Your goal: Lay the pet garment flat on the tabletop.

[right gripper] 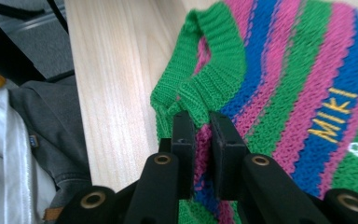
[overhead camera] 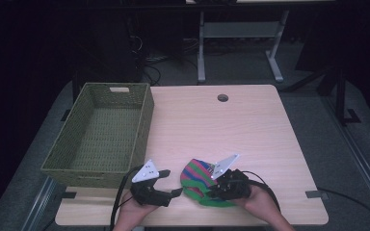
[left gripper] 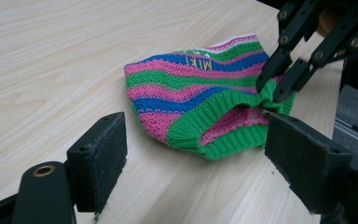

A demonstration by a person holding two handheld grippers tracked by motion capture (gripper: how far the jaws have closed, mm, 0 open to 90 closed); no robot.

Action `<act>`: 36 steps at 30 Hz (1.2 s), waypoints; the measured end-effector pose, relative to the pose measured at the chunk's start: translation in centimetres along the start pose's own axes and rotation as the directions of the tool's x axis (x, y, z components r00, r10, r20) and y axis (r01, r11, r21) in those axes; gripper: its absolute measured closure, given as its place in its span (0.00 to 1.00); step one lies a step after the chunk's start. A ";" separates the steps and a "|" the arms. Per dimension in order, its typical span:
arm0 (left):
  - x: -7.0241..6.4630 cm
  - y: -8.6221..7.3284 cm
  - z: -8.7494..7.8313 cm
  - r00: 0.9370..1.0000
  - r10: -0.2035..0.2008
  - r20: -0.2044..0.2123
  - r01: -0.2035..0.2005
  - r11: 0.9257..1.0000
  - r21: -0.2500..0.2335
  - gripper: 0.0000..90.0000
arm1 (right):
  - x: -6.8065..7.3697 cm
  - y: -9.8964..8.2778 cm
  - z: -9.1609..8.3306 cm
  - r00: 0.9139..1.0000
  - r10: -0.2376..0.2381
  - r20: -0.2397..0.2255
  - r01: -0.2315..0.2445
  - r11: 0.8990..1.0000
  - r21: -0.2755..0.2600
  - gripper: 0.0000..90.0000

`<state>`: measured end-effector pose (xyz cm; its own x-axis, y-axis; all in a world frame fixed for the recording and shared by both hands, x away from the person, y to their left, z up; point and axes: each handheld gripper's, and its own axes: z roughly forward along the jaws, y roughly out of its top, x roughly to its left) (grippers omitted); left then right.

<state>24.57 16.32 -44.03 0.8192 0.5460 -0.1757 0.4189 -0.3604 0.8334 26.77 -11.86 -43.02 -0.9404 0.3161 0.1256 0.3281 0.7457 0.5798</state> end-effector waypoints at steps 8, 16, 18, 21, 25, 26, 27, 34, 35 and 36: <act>0.1 0.0 0.0 1.000 -0.005 0.004 0.005 1.000 0.001 0.24 | -0.3 0.3 -1.2 1.000 0.003 0.008 -0.003 1.000 -0.013 0.91; 0.1 0.1 0.1 1.000 -0.016 0.007 0.016 1.000 -0.006 0.24 | -0.5 0.9 -2.7 1.000 -0.007 0.025 0.008 0.999 -0.042 0.91; 0.0 0.1 0.1 1.000 -0.017 0.005 0.017 1.000 -0.007 0.24 | -0.7 1.1 -3.3 1.000 -0.005 0.025 0.007 0.998 -0.058 0.91; 0.0 0.2 0.2 1.000 -0.016 0.003 0.016 1.000 -0.012 0.24 | -0.9 1.3 -3.9 1.000 0.015 0.025 -0.013 0.997 -0.076 0.91; -0.1 0.4 0.5 1.000 -0.018 0.016 0.018 1.000 -0.014 0.23 | -1.2 1.5 -4.7 0.999 0.020 0.024 -0.018 0.995 -0.094 0.91; -0.1 0.4 0.5 1.000 -0.018 0.016 0.018 1.000 -0.014 0.23 | -1.2 1.5 -4.7 0.999 0.020 0.024 -0.018 0.995 -0.094 0.91; -0.2 0.5 0.6 1.000 -0.016 0.019 0.017 1.000 -0.017 0.23 | -1.3 1.6 -4.8 0.999 0.019 0.025 -0.017 0.995 -0.097 0.91; -0.4 0.9 0.8 1.000 -0.007 0.026 0.008 1.000 -0.029 0.23 | -1.6 2.2 -5.8 0.999 0.021 0.027 -0.018 0.993 -0.114 0.91; -0.3 1.0 0.7 0.999 -0.013 0.030 0.014 0.999 -0.039 0.23 | -1.7 2.4 -6.1 0.999 0.016 0.034 -0.011 0.992 -0.123 0.91; -0.3 1.0 0.7 0.999 -0.013 0.030 0.014 0.999 -0.039 0.23 | -1.7 2.4 -6.1 0.999 0.016 0.034 -0.011 0.992 -0.123 0.91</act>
<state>25.05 15.24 -43.50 0.8252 0.5273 -0.2024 0.4151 -0.3231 0.8505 28.64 -14.18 -36.88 -0.9315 0.3477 0.1068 0.3252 0.6646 0.6727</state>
